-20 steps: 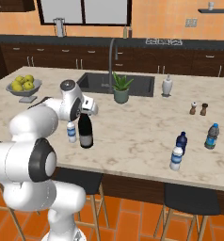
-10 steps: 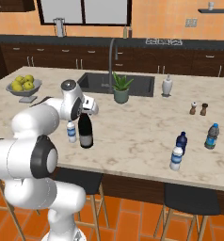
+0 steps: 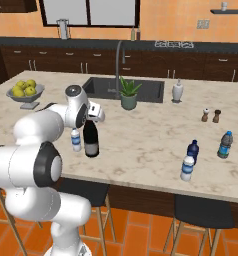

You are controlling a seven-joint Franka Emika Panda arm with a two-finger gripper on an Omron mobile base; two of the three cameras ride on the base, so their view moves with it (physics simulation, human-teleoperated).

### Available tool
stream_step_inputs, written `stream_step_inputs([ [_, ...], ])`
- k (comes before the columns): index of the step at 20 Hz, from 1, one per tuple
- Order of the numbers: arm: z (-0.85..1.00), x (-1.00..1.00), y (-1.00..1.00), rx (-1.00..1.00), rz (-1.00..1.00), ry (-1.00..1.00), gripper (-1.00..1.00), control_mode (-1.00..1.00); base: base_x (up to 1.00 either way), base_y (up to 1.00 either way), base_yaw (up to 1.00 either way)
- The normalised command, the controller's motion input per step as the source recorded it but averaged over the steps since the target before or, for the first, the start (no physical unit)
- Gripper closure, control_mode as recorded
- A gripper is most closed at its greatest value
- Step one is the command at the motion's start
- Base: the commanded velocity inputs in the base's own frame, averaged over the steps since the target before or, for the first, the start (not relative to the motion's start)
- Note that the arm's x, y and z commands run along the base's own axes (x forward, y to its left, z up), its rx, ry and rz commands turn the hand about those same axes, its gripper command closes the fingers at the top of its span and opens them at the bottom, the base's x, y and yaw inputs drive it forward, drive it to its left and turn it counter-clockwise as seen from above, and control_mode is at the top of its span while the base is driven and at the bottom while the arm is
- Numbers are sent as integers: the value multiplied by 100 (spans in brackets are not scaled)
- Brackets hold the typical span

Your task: Move the plastic bottles in the middle to the plastics group, and the glass bottles in the middle to the glass group.

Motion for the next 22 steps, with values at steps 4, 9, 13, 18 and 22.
stream_step_inputs([
  [4, -6, 6, 0, 0, 0, 0, -100, -100, 0, 0, 0],
  [9, -2, 4, 0, 0, 0, 0, -100, -100, 0, 0, 0],
  [13, -1, 3, 0, 0, 0, 0, -100, -100, 0, 0, 0],
  [18, 0, 0, 0, 0, 0, 0, 100, -100, 0, 0, 0],
  [22, 0, 0, 0, 0, 0, 0, 100, -100, 0, 0, 0],
])
